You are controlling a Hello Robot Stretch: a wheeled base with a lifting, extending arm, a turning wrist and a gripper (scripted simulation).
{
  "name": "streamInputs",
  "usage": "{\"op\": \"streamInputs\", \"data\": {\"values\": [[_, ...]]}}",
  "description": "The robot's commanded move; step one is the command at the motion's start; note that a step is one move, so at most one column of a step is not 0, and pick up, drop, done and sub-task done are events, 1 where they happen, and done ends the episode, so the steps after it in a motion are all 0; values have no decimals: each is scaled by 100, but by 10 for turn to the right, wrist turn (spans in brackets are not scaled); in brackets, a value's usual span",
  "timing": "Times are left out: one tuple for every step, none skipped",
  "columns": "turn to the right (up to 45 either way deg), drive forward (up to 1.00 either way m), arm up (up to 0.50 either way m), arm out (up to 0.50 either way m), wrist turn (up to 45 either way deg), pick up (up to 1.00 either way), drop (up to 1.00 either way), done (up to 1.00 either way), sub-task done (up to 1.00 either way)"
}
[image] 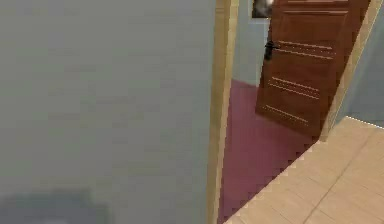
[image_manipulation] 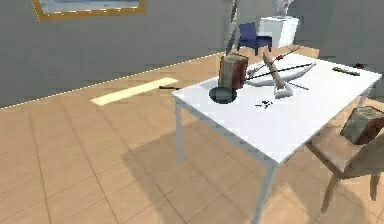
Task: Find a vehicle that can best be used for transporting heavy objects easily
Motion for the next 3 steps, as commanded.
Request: {"op": "streamInputs", "data": {"values": [[450,0,0,0,0,0,0,0,0],[450,0,0,0,0,0,0,0,0],[0,5,0,0,0,0,0,0,0]]}}
